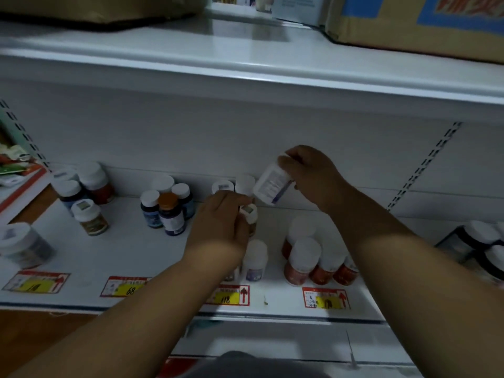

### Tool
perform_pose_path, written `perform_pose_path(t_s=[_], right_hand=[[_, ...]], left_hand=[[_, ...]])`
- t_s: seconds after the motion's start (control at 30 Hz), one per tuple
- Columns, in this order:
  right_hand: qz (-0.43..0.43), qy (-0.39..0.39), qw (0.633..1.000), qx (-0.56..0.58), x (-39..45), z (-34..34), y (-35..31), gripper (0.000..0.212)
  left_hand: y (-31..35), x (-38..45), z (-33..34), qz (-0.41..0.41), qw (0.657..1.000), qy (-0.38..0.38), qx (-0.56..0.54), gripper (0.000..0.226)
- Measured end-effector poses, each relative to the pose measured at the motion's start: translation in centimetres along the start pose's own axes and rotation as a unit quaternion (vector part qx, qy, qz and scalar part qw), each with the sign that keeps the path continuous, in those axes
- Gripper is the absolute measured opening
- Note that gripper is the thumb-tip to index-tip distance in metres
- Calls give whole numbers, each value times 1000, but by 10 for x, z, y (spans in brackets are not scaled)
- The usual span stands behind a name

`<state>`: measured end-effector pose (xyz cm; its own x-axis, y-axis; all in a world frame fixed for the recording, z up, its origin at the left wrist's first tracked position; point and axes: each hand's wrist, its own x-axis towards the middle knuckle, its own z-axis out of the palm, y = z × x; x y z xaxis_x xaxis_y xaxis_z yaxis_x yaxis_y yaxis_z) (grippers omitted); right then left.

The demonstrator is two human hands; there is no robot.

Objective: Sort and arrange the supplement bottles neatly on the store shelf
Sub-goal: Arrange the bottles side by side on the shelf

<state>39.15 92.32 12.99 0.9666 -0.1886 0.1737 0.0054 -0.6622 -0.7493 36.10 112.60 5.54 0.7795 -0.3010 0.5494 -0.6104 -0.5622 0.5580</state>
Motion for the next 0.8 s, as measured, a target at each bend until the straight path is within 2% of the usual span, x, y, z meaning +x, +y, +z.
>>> perform_pose_path(t_s=[0.1, 0.2, 0.27, 0.43, 0.53, 0.57, 0.7, 0.8], right_hand=[[40, 0, 994, 100, -14, 13, -24, 44], [83, 17, 984, 157, -25, 26, -40, 48], [94, 31, 987, 125, -32, 35, -45, 47], [67, 53, 995, -52, -45, 51, -42, 46], [59, 51, 993, -92, -46, 54, -38, 46], [61, 52, 992, -100, -46, 55, -37, 46], [73, 42, 989, -121, -43, 58, -34, 45], [78, 31, 988, -128, -39, 58, -32, 43]], left_hand=[[-10, -8, -23, 47, 998, 44, 4, 20], [-25, -20, -37, 73, 996, 38, 21, 24], [-34, -26, -43, 76, 996, 21, 32, 26], [-55, -23, -47, 72, 995, -41, 50, 31], [-53, 0, -45, 5, 983, -158, 90, 39], [-51, 10, -42, -4, 978, -176, 115, 38], [-59, 45, -25, 19, 954, -245, 171, 37], [-63, 54, -12, 29, 936, -280, 209, 25]])
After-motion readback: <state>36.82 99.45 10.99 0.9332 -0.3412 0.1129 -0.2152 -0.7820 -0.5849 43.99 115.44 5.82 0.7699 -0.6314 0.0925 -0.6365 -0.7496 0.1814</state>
